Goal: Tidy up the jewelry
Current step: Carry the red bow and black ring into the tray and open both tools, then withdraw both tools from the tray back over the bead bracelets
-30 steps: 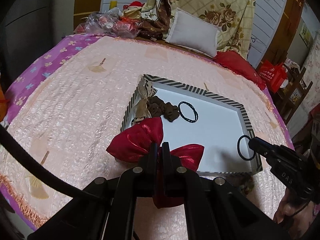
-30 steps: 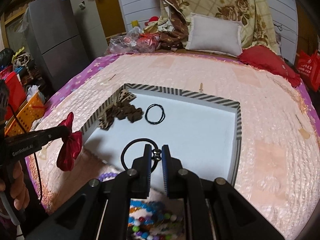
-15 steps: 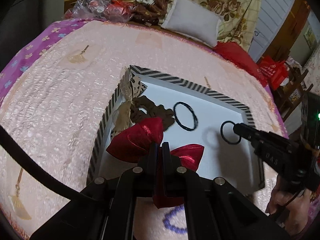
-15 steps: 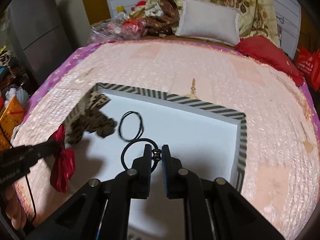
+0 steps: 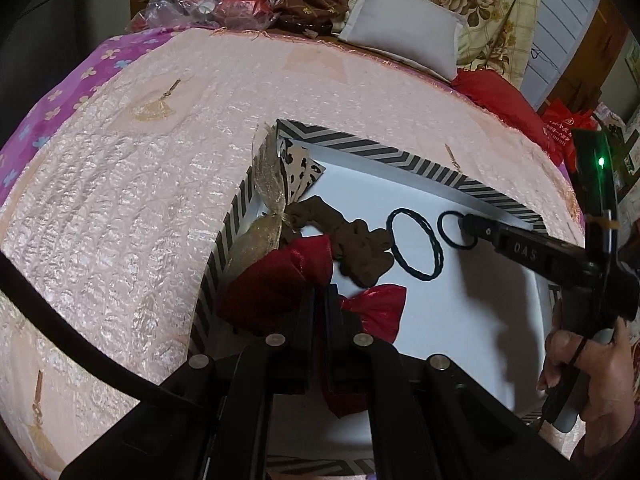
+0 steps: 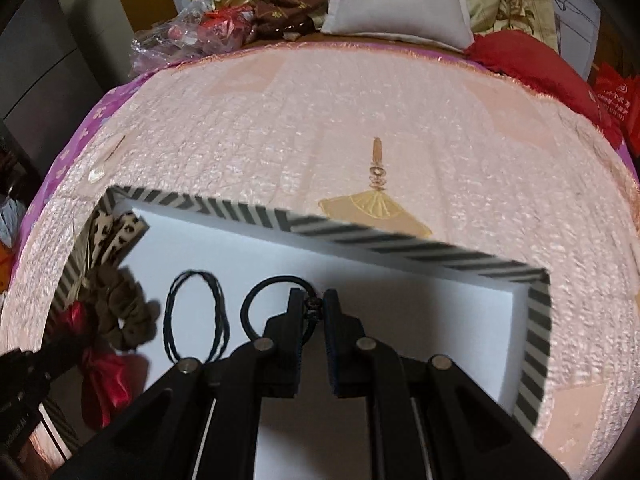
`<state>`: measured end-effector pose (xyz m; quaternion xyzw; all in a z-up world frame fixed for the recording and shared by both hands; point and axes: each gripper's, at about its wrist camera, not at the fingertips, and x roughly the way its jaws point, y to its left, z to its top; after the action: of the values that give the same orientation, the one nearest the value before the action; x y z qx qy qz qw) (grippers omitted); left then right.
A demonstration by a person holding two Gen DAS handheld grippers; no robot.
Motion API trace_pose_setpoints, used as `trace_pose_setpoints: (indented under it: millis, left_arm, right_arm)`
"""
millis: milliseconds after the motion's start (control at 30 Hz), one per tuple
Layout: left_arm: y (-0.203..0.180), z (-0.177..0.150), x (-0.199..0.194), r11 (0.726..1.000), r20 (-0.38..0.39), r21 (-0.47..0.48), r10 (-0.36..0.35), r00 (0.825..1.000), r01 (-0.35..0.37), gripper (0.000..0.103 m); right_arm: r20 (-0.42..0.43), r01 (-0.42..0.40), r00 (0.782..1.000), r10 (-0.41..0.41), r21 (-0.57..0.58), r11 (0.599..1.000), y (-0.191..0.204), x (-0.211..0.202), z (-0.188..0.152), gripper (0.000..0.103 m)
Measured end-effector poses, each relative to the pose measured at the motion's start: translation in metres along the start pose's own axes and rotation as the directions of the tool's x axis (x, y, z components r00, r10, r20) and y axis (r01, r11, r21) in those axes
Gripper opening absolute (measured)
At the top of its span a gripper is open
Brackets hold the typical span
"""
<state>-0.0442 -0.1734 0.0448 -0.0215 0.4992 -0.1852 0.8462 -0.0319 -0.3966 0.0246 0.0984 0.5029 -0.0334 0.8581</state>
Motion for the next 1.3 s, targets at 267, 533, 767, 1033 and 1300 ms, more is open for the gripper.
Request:
trace_pose_setpoints:
  millis: [267,533,767,1033,1300]
  left_arm:
    - [-0.004,0.000,0.000,0.999,0.033,0.027,0.029,0.999,-0.030,0.004]
    - [-0.006,-0.003,-0.016,0.997,0.084,0.042,0.060,0.995,-0.064,0.027]
    - [-0.008,-0.015,-0.039,0.994,0.123,0.047,0.091,0.988,-0.097,0.027]
    - [-0.016,-0.035,-0.070,0.990,0.163,0.060,0.113,0.980,-0.124,0.027]
    - [-0.021,-0.069,-0.098,0.989,0.188,0.064,0.122,0.975,-0.137,0.027]
  right_arm:
    - [0.011,-0.059,0.998,0.059,0.072,0.996,-0.007,-0.001,-0.001,0.022]
    - [0.013,-0.088,0.996,0.087,0.094,0.992,-0.011,-0.032,-0.020,0.034]
    - [0.079,-0.120,0.990,0.113,0.090,0.989,-0.018,-0.086,-0.054,0.047]
    - [0.140,-0.144,0.982,0.130,0.097,0.985,-0.021,-0.127,-0.104,0.048]
    - [0.195,-0.092,0.976,0.091,-0.004,0.996,0.004,-0.163,-0.154,0.056]
